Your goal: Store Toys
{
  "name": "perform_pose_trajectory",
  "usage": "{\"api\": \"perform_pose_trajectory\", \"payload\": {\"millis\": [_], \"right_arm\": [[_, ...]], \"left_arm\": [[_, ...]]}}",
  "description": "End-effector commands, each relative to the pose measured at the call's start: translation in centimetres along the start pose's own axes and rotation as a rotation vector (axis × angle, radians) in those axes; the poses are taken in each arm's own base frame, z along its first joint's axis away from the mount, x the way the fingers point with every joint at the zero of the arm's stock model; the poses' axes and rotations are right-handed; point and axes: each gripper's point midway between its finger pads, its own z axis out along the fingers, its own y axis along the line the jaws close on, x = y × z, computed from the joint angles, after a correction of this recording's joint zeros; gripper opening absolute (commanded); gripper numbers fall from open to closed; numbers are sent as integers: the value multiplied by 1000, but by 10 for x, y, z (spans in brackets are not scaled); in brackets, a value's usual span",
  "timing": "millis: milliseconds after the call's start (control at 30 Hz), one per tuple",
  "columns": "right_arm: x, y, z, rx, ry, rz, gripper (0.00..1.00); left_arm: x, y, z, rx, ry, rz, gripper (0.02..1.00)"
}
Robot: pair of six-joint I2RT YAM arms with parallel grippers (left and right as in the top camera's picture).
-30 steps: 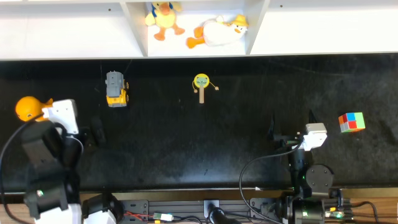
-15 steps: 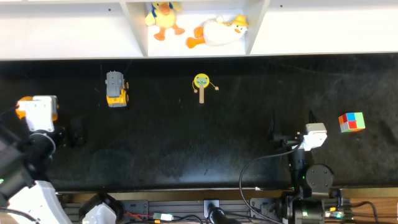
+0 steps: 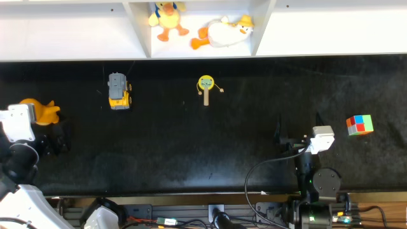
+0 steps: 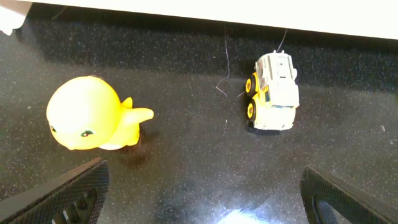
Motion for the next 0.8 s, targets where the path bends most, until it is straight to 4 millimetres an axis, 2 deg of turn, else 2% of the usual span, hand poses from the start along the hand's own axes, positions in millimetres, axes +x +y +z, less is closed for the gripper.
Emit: {"api": "perform_pose_trajectory", "payload": {"millis": [33,200,233,300,433,567,633,800], "right_arm": [[4,0,0,-3,1,4,996],[4,0,0,-3,1,4,996],[4,0,0,-3,1,4,996],[4,0,0,-3,1,4,996],[4,0,0,-3,1,4,993],[4,0,0,-3,1,4,996],[4,0,0,-3,1,4,996],[4,0,0,-3,1,4,996]], "left_arm": [[-7,6,-8,-13,-25,-20,996],[4,34,-21,-112,-20,-48,998],[5,46,-25,-156,-19,-27,998],[11,57,-24,-198,13,-36,998],[22,69,-13,-186,62,-73,998],[22,83,-3,-187,63,-73,998],[22,96,4,-205,66,-67,998],[19,108,15,-209,57,-43,998]]}}
